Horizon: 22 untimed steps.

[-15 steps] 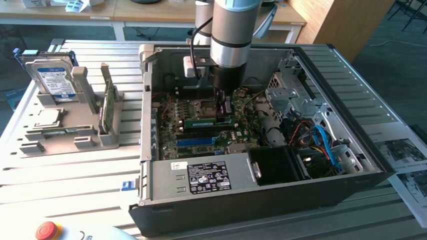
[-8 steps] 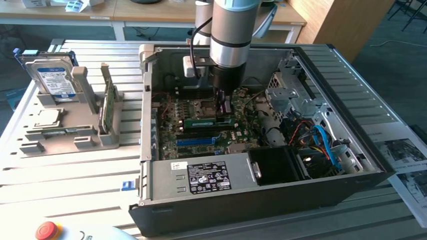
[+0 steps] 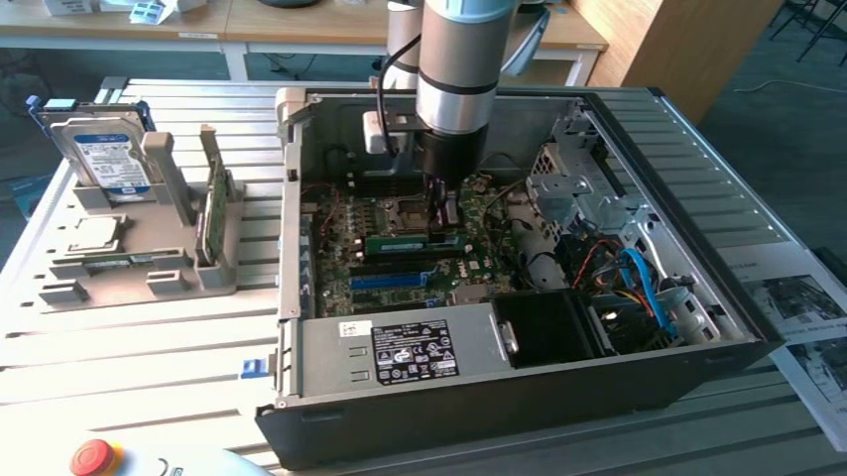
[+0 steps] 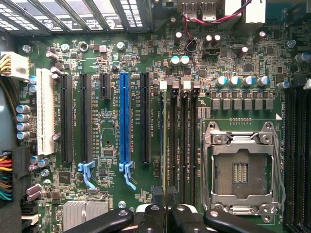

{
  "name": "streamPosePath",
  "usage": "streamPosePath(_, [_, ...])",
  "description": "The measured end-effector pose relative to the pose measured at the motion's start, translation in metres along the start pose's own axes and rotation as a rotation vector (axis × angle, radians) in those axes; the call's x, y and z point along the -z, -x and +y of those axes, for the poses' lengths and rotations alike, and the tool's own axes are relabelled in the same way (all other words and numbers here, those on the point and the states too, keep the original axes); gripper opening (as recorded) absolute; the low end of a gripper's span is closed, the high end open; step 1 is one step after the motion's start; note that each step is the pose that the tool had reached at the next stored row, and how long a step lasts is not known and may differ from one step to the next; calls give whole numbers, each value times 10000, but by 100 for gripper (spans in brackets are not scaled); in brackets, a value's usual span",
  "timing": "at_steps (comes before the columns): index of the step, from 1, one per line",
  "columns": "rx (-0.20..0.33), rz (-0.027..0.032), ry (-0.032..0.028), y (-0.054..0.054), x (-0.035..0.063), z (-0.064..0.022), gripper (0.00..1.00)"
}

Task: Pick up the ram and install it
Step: 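Insert the ram into the slot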

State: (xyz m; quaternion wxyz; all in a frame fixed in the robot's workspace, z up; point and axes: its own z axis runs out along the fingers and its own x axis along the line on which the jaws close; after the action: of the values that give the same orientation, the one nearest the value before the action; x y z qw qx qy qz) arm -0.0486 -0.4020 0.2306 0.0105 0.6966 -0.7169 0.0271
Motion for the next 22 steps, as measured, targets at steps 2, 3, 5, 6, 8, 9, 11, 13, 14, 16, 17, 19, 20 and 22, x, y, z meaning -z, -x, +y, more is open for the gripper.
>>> streamPosePath(2, [0, 2, 1, 0, -7, 0, 12])
streamPosePath(3, [0, 1, 1, 0, -8, 0, 12])
streamPosePath(5, [0, 0, 0, 1, -11, 0, 12])
streamPosePath(6, [1, -1, -1, 4, -12, 0, 12])
streamPosePath(8, [-1, -2, 0, 20, -12, 1, 12])
streamPosePath(9, [-1, 1, 0, 25, -12, 1, 12])
streamPosePath(11, [1, 1, 0, 25, -11, 1, 12])
streamPosePath(13, [-1, 0, 1, 26, -12, 2, 12])
streamPosePath(14, [0, 0, 1, 25, -12, 1, 12])
streamPosePath(16, [0, -1, 1, 26, -10, 1, 12])
streamPosePath(17, [0, 1, 5, 26, -5, 1, 12])
streamPosePath(19, [-1, 0, 14, 24, 4, 2, 12])
streamPosePath(20, [0, 0, 20, 24, 8, 1, 12])
streamPosePath(22, [1, -1, 23, 24, 10, 1, 12])
